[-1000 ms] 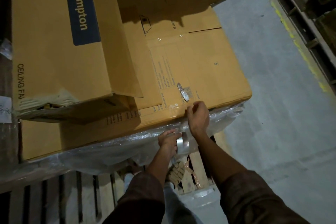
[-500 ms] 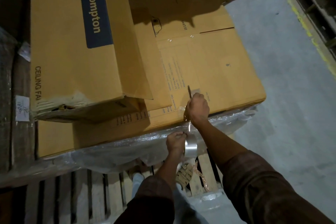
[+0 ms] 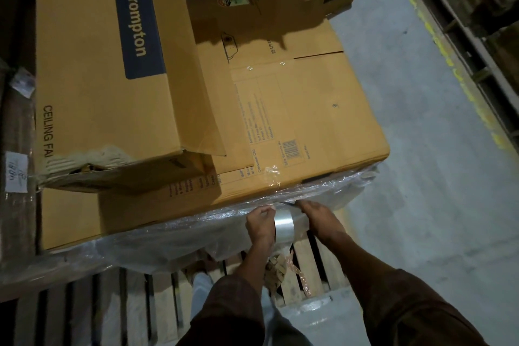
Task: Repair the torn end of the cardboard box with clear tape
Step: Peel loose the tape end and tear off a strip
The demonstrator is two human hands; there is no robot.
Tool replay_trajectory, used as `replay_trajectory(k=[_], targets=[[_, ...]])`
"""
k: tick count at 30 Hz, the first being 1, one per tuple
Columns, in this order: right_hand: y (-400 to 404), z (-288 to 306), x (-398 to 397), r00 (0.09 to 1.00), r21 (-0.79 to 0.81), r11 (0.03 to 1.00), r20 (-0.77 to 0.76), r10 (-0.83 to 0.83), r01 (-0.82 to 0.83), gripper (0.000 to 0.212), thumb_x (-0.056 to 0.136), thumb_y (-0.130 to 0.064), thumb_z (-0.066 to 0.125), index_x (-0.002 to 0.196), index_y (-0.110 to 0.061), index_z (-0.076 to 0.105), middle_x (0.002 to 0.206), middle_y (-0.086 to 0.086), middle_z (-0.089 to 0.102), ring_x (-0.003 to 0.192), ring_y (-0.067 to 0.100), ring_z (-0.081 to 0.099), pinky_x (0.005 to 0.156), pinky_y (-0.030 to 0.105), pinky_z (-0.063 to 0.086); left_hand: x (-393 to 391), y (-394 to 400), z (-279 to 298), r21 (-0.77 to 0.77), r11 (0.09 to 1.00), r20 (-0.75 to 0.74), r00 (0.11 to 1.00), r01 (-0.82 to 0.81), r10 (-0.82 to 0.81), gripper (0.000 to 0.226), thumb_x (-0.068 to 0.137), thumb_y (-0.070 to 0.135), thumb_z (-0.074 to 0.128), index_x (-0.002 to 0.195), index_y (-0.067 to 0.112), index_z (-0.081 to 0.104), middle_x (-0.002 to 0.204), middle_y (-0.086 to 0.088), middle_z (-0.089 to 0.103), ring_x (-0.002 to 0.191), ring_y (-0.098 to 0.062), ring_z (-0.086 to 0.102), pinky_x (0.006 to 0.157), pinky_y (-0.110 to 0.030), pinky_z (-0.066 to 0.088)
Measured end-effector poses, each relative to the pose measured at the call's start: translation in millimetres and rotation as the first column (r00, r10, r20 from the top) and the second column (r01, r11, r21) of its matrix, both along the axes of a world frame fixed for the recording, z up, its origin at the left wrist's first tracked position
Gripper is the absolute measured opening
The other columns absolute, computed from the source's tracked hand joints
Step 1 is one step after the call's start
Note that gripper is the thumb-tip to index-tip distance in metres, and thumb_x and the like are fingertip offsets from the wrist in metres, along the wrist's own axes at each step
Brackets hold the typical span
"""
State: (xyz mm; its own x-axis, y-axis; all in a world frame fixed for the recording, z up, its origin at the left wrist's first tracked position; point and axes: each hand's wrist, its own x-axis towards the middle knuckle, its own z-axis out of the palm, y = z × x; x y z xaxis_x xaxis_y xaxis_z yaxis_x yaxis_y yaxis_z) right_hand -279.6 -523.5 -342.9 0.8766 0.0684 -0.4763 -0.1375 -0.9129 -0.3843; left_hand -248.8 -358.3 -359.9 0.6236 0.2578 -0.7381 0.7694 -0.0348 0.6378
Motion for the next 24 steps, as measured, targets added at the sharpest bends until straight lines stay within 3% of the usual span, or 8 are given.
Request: replay_trajectory(k=[3, 9, 16, 24], targets=[[4.2, -7.7, -7.4, 0.999, -0.042, 0.998, 0.034, 0.041, -0.04, 0.072, 0.082, 0.007, 0.067, 0.145, -0.024, 0.048, 0.141, 0.007, 0.058, 0.128, 0.027, 0.055, 0.1, 0.04, 0.05, 0.1, -0.5, 0.3, 0.007, 1.0, 0.039, 0.999, -0.001, 0.001, 0.024, 0.085, 0.009, 0.076, 0.073, 0.029, 0.071, 0.087, 0.004, 0.075, 0.089, -0.019, 0.07, 0.088, -0.031, 0.055], [11.3, -1.3, -2.8, 0.99, -0.102, 0.99, 0.097, 0.104, -0.094, 0.066, 0.089, 0.007, 0.056, 0.15, -0.019, 0.046, 0.139, 0.012, 0.057, 0.129, 0.031, 0.051, 0.096, 0.043, 0.051, 3.2, 4.1, 1.2, 0.024, 1.0, 0.039, 0.999, 0.018, -0.019, 0.008, 0.088, 0.009, 0.074, 0.086, 0.016, 0.075, 0.093, -0.001, 0.075, 0.09, -0.019, 0.069, 0.09, -0.029, 0.054], [10.3, 1.5, -4.0, 0.988, -0.138, 0.983, 0.074, 0.136, -0.125, 0.064, 0.091, 0.0, 0.058, 0.151, -0.02, 0.043, 0.139, 0.011, 0.056, 0.131, 0.03, 0.048, 0.099, 0.042, 0.049, 2.2, -0.4, 4.6, 0.032, 0.999, 0.026, 1.0, 0.005, -0.006, 0.011, 0.089, 0.008, 0.072, 0.083, 0.018, 0.073, 0.092, -0.001, 0.074, 0.088, -0.018, 0.068, 0.081, -0.023, 0.047], [7.5, -0.4, -0.9, 0.959, -0.208, 0.948, 0.098, 0.266, -0.241, 0.058, 0.095, -0.004, 0.056, 0.15, -0.013, 0.042, 0.137, 0.016, 0.056, 0.129, 0.032, 0.05, 0.095, 0.04, 0.049, 8.2, 0.0, 5.7, 0.138, 0.989, -0.036, 0.998, 0.052, -0.047, 0.006, 0.087, 0.015, 0.073, 0.085, 0.02, 0.076, 0.09, 0.001, 0.075, 0.085, -0.021, 0.07, 0.08, -0.031, 0.057]])
